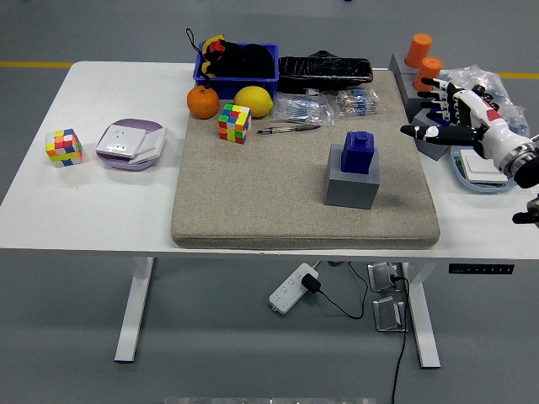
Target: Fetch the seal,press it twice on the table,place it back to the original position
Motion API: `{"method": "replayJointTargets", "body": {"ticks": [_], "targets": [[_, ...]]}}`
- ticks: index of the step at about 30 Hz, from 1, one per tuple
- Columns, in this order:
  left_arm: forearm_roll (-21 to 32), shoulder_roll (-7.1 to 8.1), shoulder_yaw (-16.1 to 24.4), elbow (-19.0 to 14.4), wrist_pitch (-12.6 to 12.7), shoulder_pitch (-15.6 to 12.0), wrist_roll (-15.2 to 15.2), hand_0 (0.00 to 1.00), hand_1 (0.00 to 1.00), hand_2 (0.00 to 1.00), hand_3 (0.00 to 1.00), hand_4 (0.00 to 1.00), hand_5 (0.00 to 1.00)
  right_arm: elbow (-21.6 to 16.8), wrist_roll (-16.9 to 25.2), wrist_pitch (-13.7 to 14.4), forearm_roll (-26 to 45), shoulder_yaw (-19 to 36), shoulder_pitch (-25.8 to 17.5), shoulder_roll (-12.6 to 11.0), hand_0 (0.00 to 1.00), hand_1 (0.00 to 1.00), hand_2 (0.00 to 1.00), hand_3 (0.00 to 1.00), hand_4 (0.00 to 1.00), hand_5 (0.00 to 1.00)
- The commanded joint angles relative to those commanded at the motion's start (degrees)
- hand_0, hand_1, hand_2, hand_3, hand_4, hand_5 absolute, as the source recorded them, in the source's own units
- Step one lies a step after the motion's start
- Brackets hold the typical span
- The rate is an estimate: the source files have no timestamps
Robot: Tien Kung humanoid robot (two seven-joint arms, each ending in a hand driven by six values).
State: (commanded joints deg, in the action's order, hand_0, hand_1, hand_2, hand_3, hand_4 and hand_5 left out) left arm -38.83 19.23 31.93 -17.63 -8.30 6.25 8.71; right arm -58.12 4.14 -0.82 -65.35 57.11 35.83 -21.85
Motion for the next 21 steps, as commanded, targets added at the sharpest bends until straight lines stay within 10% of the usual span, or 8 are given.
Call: {"method": "replayJointTargets", "body": {"ticks": [21], "targets": [[0.00,-0.04,-0.65,-0.01,-0.11,0.19,-0.02,0.820,0.797,0.765,0.814,0.767,0.284,4.48,4.59,3.42,-1.93,-2.87,0.41,6.96,0.854,0.921,0.953,0.998,0.998,0.029]]}}
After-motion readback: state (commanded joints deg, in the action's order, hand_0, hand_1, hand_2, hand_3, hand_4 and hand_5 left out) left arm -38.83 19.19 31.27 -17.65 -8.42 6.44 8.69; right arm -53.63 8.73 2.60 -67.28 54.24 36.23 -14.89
